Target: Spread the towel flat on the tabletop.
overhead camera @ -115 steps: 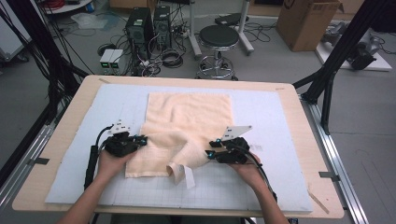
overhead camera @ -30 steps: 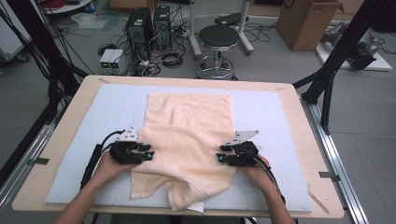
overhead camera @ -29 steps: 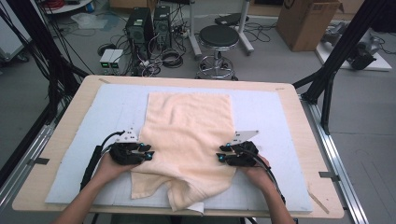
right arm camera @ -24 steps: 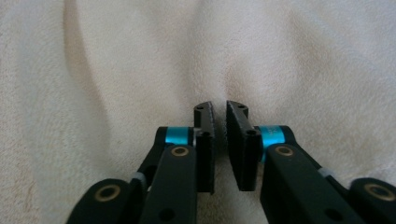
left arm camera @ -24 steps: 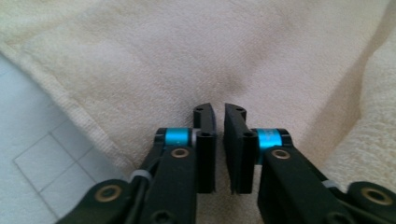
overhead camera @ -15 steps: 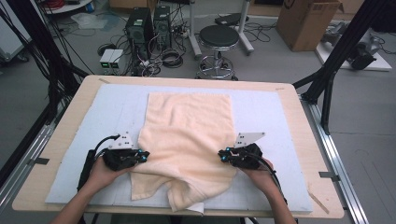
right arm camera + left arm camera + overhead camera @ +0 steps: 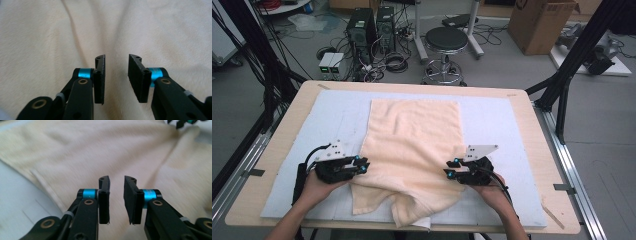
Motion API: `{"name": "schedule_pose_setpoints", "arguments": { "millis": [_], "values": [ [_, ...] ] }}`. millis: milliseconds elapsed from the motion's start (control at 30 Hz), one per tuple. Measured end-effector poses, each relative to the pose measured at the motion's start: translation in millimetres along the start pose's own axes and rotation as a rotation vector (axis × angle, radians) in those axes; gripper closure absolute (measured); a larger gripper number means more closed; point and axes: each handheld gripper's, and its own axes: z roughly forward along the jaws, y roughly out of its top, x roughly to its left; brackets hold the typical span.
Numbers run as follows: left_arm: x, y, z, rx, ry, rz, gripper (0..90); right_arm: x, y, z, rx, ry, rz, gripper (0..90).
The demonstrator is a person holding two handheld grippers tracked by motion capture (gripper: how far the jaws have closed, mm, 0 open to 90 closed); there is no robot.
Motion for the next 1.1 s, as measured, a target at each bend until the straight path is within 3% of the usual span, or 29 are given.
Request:
{"name": "schedule_pose_setpoints", "arguments": {
  "millis": [133, 267, 367, 467, 667, 800, 900, 1100],
  "values": [
    [9.9, 7.3, 19.2, -0.016, -0.003, -0.022, 72.5, -10.2, -2.3, 9.2, 0.021, -0.023, 0.016, 62.6],
    [20.4, 3.3, 38.1, 0.055, 0.028, -0.036, 62.3, -16.0, -5.1, 13.6, 0.029, -0.022, 0.038, 62.1],
    [25.6, -3.2, 48.0, 0.129, 0.019, -0.046, 62.0, -19.0, -8.1, 19.3, 0.051, -0.019, 0.045, 62.2],
    [22.3, -4.0, 52.0, 0.155, 0.045, 0.001, 67.4, -19.7, -9.1, 23.2, 0.063, -0.027, 0.041, 64.3],
    [16.9, 0.7, 43.1, 0.146, 0.066, 0.026, 84.7, -17.6, -7.2, 21.1, 0.065, -0.036, 0.022, 78.6],
    [12.9, 5.3, 32.8, 0.102, 0.045, 0.021, 86.1, -14.4, -5.1, 16.9, 0.054, -0.042, 0.006, 80.7],
    [11.1, 6.7, 25.9, 0.097, 0.029, 0.023, 86.2, -12.6, -3.7, 12.7, 0.039, -0.032, 0.007, 81.9],
    [-6.4, 4.6, 4.2, 0.078, -0.006, 0.067, 86.1, -0.1, 0.7, -1.7, -0.002, -0.003, -0.009, 81.8]
  ]
}}
